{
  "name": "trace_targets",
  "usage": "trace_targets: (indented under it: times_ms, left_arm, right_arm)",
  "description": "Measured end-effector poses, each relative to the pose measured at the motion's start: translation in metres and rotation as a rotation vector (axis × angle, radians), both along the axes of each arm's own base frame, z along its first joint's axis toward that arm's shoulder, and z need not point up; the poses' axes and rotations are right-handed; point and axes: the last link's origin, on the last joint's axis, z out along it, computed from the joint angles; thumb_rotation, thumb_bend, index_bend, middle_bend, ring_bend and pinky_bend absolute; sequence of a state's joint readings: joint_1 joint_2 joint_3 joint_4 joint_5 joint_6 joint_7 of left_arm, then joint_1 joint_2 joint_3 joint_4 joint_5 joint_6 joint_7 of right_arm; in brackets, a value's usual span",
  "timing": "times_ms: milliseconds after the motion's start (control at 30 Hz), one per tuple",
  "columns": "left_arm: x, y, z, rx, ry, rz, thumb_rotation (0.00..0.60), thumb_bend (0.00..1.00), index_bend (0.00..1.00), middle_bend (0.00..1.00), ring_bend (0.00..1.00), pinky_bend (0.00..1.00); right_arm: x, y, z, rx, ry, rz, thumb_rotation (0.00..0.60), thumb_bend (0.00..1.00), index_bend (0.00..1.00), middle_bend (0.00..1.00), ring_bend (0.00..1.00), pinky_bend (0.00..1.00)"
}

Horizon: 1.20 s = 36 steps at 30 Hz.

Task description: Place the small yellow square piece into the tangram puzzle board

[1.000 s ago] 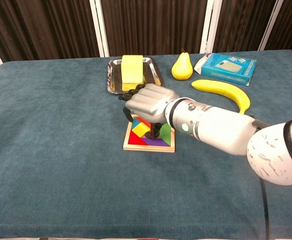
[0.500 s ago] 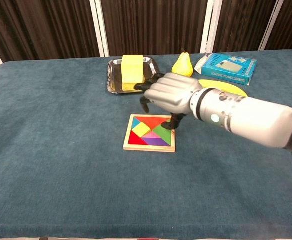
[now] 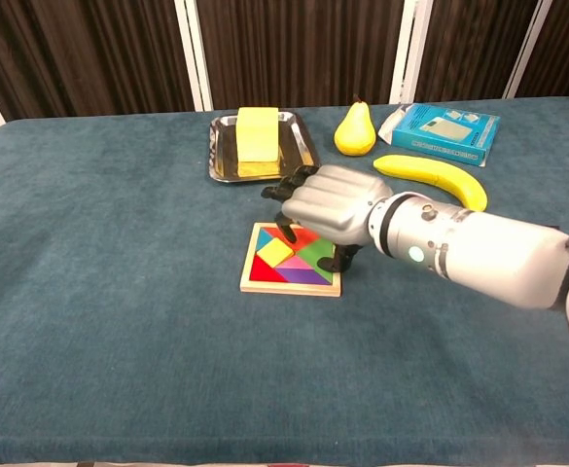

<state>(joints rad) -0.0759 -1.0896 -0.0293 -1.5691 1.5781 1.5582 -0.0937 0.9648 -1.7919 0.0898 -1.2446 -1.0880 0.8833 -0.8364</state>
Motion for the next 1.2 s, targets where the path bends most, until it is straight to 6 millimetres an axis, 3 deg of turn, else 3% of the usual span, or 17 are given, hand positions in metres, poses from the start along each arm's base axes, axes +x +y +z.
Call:
trace_targets:
  times_ms: [433,500,567,667,733,800,867,1000,1100,1200]
  left_arm:
    - [0.0,-0.001,0.002,0.003,-0.005,-0.002,0.6,0.41,0.0,0.0,0.0,0.09]
    - [0.0,-0.001,0.002,0.003,-0.004,-0.001,0.6,0.41,0.0,0.0,0.0,0.09]
    - [-0.001,-0.001,0.002,0.002,-0.005,-0.001,0.6,0.41,0.0,0.0,0.0,0.09]
    - [-0.001,0.0,0.003,0.002,-0.007,-0.002,0.6,0.41,0.0,0.0,0.0,0.09]
    - [-0.001,0.0,0.001,-0.003,-0.005,-0.002,0.6,0.41,0.0,0.0,0.0,0.09]
    - [0.0,0.0,-0.001,-0.009,0.002,-0.004,0.6,0.41,0.0,0.0,0.0,0.09]
    - [0.001,0.001,-0.003,-0.015,0.01,-0.009,0.6,0.41,0.0,0.0,0.0,0.09]
    - [0.004,0.002,-0.009,-0.019,0.03,-0.017,0.6,0.41,0.0,0.0,0.0,0.09]
    - [0.006,0.003,-0.013,-0.019,0.048,-0.021,0.6,0.41,0.0,0.0,0.0,0.09]
    - [0.008,0.003,-0.018,-0.017,0.061,-0.025,0.6,0.41,0.0,0.0,0.0,0.09]
  right_arm:
    - [0.006,0.002,-0.002,0.01,-0.034,-0.008,0.6,0.46,0.48,0.1,0.0,0.0]
    - [0.006,0.002,0.0,0.009,-0.041,-0.009,0.6,0.46,0.4,0.1,0.0,0.0]
    - [0.005,0.003,0.005,0.004,-0.051,-0.011,0.6,0.46,0.27,0.06,0.0,0.0]
    - [-0.005,0.011,0.025,-0.025,-0.089,-0.017,0.6,0.41,0.08,0.0,0.0,0.0]
    - [-0.019,0.023,0.05,-0.065,-0.123,-0.037,0.6,0.3,0.01,0.0,0.0,0.0]
    - [-0.041,0.039,0.079,-0.122,-0.159,-0.082,0.6,0.25,0.0,0.0,0.0,0.0]
    - [-0.066,0.057,0.106,-0.186,-0.187,-0.14,0.6,0.23,0.0,0.0,0.0,0.0]
    - [-0.133,0.111,0.165,-0.351,-0.274,-0.318,0.6,0.21,0.0,0.0,0.0,0.0]
    - [-0.17,0.149,0.193,-0.44,-0.36,-0.427,0.6,0.21,0.0,0.0,0.0,0.0]
    - [-0.188,0.173,0.216,-0.484,-0.445,-0.437,0.6,0.21,0.0,0.0,0.0,0.0]
